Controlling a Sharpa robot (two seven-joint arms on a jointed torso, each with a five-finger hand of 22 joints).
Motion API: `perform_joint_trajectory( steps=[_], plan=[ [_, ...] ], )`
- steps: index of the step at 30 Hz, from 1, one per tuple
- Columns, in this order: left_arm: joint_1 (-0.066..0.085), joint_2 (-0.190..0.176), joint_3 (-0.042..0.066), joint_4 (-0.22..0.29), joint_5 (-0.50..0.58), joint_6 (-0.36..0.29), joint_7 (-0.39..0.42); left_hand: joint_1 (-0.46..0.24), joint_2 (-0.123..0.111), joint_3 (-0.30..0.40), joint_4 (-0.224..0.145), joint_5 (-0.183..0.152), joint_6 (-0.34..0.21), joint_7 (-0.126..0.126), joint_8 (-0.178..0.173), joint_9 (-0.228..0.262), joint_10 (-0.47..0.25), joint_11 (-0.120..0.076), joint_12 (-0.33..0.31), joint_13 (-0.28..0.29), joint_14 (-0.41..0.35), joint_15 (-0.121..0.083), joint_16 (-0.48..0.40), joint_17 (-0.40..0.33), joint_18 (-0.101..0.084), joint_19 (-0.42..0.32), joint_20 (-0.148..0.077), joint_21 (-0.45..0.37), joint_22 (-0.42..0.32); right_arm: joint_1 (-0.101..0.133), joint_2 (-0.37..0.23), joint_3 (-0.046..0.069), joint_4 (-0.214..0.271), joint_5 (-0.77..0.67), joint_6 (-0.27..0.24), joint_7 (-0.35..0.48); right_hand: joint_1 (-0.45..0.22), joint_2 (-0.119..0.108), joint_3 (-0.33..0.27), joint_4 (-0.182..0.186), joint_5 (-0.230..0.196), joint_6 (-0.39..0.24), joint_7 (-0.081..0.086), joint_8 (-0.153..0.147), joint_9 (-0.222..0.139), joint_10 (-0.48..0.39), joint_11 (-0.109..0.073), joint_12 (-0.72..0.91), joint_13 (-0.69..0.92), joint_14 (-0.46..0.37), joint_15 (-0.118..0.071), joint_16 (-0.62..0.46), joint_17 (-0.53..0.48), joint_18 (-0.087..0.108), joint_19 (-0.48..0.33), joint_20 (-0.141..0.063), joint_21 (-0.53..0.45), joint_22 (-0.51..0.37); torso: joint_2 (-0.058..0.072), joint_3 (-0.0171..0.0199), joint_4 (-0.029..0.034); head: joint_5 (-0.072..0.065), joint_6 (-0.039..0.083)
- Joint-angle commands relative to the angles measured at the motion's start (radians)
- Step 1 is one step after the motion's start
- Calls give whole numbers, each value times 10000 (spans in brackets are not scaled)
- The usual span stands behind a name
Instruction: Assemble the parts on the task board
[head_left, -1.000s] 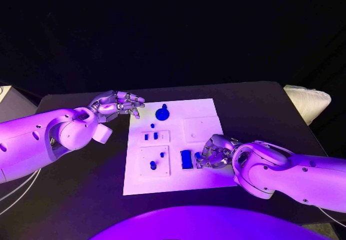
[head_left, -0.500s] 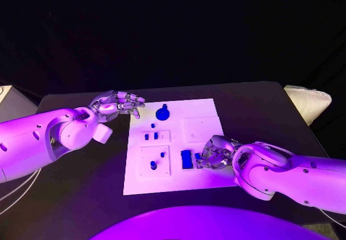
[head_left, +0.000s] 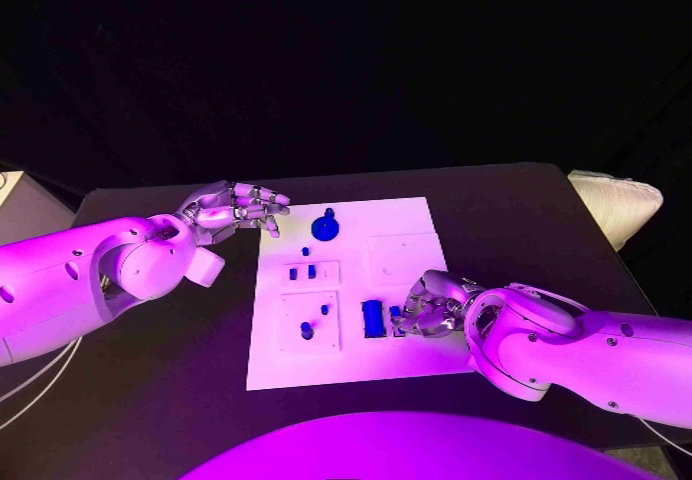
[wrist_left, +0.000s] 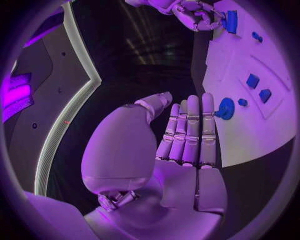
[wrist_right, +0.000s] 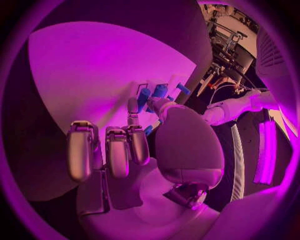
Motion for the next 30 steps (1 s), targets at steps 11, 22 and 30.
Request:
perform_joint_trajectory(
  steps=[11, 22, 30],
  plan=[
    [4, 13, 7, 13, 55, 96, 50, 21, 79, 17, 6, 44, 63, 27, -62, -18, 28, 27, -62, -17, 43, -4, -50, 14, 127, 47, 6, -55, -11, -11, -44, -3, -9, -136, -2, 69, -808, -2, -721, 10, 135, 10, 63, -27, -39, 573, -2, -115, 2014, 1062, -42, 40, 2630, -152, 742, -83, -117, 2223, 2, 5, -1, -18, 2],
    [4, 17, 6, 2, 55, 97, 60, 21, 79, 17, 6, 44, 63, 27, -62, -18, 28, 27, -62, -17, 43, -4, -50, 14, 127, 47, 6, -55, -11, 5, -340, -2, 44, -185, 31, 505, -417, -31, -870, -115, -58, -28, 56, -28, -46, 569, -11, -133, 2014, 1062, -52, 40, 2630, -152, 741, -91, -110, 2223, -6, 1, -3, -25, 2],
    [3, 17, 6, -17, 55, 100, 64, 21, 79, 17, 6, 44, 63, 27, -62, -18, 28, 27, -62, -17, 43, -4, -50, 14, 127, 47, 6, -55, -11, 26, -475, -3, -52, -119, 488, 1053, 1499, -14, -1949, -303, -2773, -37, 72, 1, -113, 525, 7, -242, 1990, 1059, -34, 31, 2617, -151, 731, -72, -111, 2223, 3, 9, -7, -26, 2]
  ],
)
